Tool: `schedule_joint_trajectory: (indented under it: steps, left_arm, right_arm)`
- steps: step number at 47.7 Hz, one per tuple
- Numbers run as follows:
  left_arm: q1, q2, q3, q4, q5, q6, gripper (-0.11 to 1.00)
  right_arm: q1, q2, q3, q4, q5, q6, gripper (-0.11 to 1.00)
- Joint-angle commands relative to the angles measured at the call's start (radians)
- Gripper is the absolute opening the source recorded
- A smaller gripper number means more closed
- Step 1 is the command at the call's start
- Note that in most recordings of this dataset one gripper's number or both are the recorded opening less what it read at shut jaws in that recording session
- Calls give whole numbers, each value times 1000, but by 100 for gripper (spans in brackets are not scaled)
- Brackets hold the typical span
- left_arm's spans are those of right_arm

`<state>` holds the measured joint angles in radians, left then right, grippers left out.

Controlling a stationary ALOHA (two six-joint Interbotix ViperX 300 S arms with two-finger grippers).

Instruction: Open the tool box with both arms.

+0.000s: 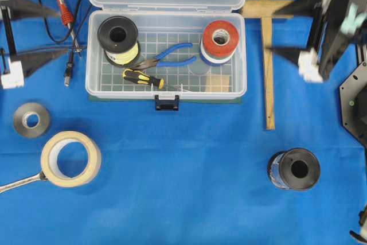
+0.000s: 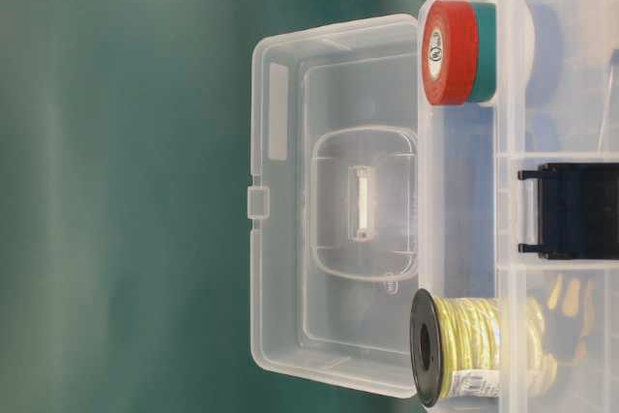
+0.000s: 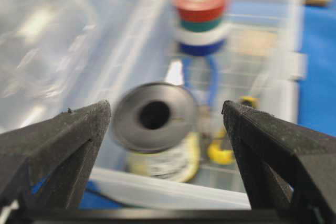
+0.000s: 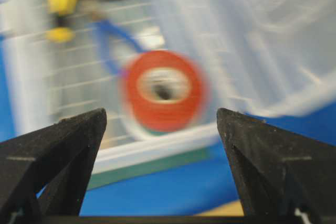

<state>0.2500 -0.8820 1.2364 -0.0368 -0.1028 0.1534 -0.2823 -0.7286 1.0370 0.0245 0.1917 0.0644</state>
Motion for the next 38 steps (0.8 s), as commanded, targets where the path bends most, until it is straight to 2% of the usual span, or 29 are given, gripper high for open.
schedule_joint_trajectory:
  steps: [1, 11, 25, 38]
  left_arm:
    - [-48, 8, -8, 2, 0, 0, 90]
    - [-144, 21, -6, 2, 11, 8, 90]
    - [-150, -26, 8, 0, 87, -2, 90]
    - [-179, -107, 74, 0, 95, -8, 90]
  right_arm:
    - [81, 12, -11, 3, -2, 5, 84]
    - [158, 34, -12, 0, -5, 18, 84]
    - [163, -31, 15, -14, 28, 12, 84]
    - [164, -149, 141, -5, -21, 21, 84]
